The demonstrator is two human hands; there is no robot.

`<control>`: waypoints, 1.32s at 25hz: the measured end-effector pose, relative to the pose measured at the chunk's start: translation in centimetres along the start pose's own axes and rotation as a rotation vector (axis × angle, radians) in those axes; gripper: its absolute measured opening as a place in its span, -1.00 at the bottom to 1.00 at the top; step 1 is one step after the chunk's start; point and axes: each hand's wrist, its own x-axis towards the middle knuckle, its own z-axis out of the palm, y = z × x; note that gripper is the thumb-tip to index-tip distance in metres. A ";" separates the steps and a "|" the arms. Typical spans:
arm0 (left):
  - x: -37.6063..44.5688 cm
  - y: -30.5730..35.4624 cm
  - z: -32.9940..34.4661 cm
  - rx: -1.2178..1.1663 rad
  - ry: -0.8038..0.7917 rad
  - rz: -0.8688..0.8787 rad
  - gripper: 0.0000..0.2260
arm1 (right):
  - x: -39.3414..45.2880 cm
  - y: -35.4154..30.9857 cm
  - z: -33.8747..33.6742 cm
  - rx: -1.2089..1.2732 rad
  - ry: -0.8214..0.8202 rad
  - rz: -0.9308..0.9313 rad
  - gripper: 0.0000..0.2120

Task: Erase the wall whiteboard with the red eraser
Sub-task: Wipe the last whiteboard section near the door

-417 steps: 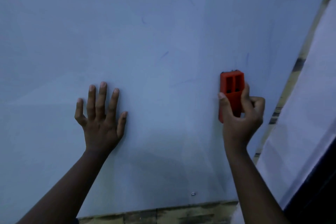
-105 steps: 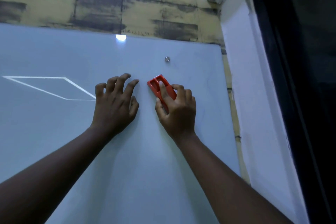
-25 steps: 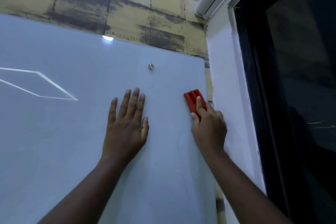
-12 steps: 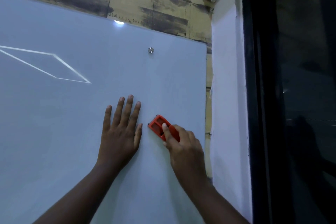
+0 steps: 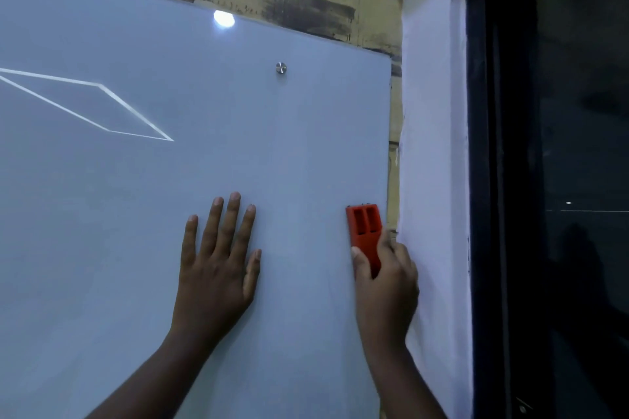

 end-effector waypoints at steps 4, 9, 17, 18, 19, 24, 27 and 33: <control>-0.7 0.1 -0.1 0.012 -0.030 -0.002 -0.38 | -4.5 -3.6 1.3 -0.118 -0.055 -0.339 -0.47; -2.1 -0.2 -0.2 0.008 -0.058 0.022 -0.38 | -8.0 -1.4 0.0 -0.186 -0.135 -0.412 -0.44; -4.6 0.3 -0.6 -0.001 -0.048 0.000 -0.42 | 4.7 -1.4 -0.4 -0.046 -0.013 0.011 -0.43; -4.8 0.3 -0.6 -0.009 -0.051 -0.003 -0.41 | 6.0 -1.9 -0.4 -0.054 0.008 0.022 -0.43; -5.0 0.3 -0.6 -0.014 -0.054 -0.005 -0.41 | 6.5 -2.0 -0.4 -0.058 0.021 0.027 -0.42; -6.1 0.5 -0.6 -0.002 -0.062 -0.007 -0.41 | 0.4 -1.0 -0.5 -0.059 -0.014 -0.010 -0.45; -6.3 0.6 -0.6 0.010 -0.074 -0.012 -0.40 | -6.3 -1.6 0.4 -0.122 -0.089 -0.213 -0.47; -8.3 0.4 -0.8 -0.011 -0.100 -0.001 -0.40 | -10.8 -0.1 -0.3 -0.175 -0.174 -0.379 -0.43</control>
